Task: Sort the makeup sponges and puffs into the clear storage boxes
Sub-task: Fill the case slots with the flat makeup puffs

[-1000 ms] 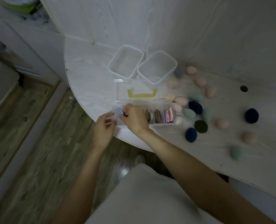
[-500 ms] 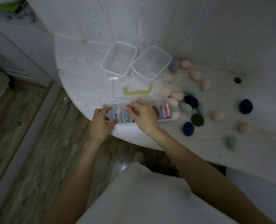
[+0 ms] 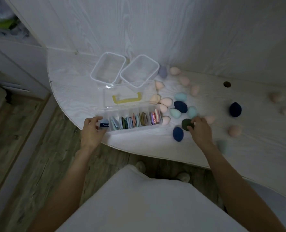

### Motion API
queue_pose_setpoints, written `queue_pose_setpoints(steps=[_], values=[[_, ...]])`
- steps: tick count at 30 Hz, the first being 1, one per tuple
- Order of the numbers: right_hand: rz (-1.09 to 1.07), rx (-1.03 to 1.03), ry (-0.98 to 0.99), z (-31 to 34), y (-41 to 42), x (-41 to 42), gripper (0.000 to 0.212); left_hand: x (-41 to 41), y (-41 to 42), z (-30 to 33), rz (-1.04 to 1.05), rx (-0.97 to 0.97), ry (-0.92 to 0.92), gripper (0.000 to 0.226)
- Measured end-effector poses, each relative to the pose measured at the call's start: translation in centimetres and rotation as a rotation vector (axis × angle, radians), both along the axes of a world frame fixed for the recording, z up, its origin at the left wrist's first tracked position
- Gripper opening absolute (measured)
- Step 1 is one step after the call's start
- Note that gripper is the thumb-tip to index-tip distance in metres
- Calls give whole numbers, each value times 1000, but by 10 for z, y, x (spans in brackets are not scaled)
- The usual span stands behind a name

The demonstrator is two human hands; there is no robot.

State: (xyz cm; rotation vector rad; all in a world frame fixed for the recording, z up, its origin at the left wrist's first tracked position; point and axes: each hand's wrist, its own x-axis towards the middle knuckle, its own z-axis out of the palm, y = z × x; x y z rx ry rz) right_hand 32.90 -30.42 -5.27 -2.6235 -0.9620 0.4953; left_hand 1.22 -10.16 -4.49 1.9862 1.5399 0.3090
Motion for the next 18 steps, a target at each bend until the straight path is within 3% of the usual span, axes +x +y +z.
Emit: queue_pose_setpoints(steps=[6, 10, 13, 18], values=[[15, 6, 10, -6, 4, 8, 24, 6, -4, 1, 26, 22, 32, 40], [-65, 148, 78, 13, 2, 7, 9, 7, -5, 1, 41, 25, 33, 31], [-76, 300, 94, 48, 9, -9, 13, 5, -2, 0, 40, 29, 33, 28], [54, 445, 410, 80, 63, -79, 17, 7, 4, 1, 26, 16, 46, 27]])
